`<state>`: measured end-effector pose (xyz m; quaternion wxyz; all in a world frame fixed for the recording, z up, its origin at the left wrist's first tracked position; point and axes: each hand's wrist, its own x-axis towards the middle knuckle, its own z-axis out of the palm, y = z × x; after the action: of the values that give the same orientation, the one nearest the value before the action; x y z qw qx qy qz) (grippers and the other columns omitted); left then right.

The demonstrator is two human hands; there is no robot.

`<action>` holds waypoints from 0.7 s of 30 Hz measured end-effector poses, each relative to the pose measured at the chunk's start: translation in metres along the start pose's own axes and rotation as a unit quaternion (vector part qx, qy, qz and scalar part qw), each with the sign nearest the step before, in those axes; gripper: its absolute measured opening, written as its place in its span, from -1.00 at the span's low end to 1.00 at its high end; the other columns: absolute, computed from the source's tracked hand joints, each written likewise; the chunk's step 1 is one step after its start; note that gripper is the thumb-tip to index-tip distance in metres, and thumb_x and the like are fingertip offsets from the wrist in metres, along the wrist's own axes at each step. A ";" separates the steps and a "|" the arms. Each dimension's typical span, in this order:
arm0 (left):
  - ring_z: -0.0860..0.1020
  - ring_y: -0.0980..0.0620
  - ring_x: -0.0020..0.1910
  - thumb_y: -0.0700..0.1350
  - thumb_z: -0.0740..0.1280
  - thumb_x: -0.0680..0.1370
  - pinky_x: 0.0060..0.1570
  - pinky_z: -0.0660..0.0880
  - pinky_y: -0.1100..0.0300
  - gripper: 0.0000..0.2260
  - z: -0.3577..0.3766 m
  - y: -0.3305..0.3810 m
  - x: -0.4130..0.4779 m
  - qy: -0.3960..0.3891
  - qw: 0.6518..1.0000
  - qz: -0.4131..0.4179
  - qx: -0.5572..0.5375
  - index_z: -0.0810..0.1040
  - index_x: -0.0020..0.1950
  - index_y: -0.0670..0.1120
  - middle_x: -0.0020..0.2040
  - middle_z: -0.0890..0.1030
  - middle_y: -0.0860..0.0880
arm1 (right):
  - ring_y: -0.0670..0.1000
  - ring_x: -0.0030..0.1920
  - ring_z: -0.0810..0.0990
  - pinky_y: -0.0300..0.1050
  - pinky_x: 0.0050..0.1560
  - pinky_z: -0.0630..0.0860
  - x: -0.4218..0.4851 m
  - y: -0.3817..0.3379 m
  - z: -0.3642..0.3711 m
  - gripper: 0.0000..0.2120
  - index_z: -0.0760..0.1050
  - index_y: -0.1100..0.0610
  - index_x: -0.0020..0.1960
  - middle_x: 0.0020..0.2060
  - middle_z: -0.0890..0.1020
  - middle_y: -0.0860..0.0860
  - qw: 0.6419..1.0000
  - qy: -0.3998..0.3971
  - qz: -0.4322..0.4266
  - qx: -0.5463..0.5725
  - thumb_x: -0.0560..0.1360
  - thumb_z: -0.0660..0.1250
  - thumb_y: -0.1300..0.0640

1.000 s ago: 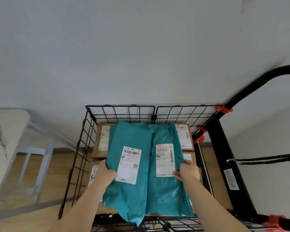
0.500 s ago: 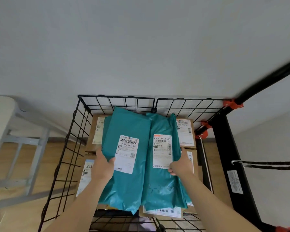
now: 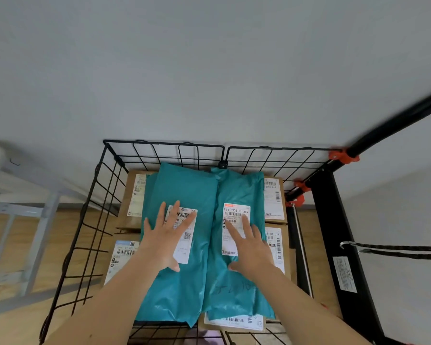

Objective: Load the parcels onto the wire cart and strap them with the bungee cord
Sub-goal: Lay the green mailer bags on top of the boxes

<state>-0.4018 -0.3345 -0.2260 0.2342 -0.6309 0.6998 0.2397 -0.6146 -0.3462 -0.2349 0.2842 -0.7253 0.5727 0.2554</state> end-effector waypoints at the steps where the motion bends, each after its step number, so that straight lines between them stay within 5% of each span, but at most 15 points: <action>1: -0.40 -0.21 0.46 0.14 0.53 0.29 0.39 -0.06 -0.34 0.18 0.003 0.000 0.001 -0.007 1.000 -0.011 -0.009 -0.46 0.42 0.22 0.47 -0.47 -0.04 | 0.15 0.54 -0.16 0.15 0.47 0.11 0.003 0.000 0.000 0.01 -0.33 -0.19 0.51 0.51 -0.33 0.06 1.000 -0.009 0.000 0.000 0.44 0.42 -0.06; 16: -0.39 -0.24 0.46 0.08 0.52 0.34 0.37 -0.05 -0.36 0.12 0.003 0.005 0.006 -0.021 0.999 -0.033 -0.029 -0.40 0.46 0.21 0.47 -0.46 -0.05 | 0.19 0.53 -0.18 0.08 0.43 0.25 0.017 -0.008 0.004 0.06 -0.39 -0.18 0.49 0.49 -0.40 0.09 1.000 -0.010 0.018 0.009 0.44 0.44 0.05; 21: -0.32 -0.17 0.49 0.08 0.45 0.41 0.41 -0.03 -0.28 -0.02 -0.013 -0.004 -0.008 -0.057 0.996 -0.005 -0.075 -0.25 0.53 0.14 0.52 -0.37 -0.02 | 0.19 0.53 -0.08 0.09 0.41 0.28 -0.003 -0.015 -0.001 -0.09 -0.19 -0.20 0.53 0.53 -0.27 0.07 0.997 -0.024 0.033 0.065 0.46 0.40 0.07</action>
<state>-0.3970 -0.3374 -0.2109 0.2275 -0.6355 0.6620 0.3256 -0.6003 -0.3424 -0.2300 0.3359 -0.6793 0.6049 0.2447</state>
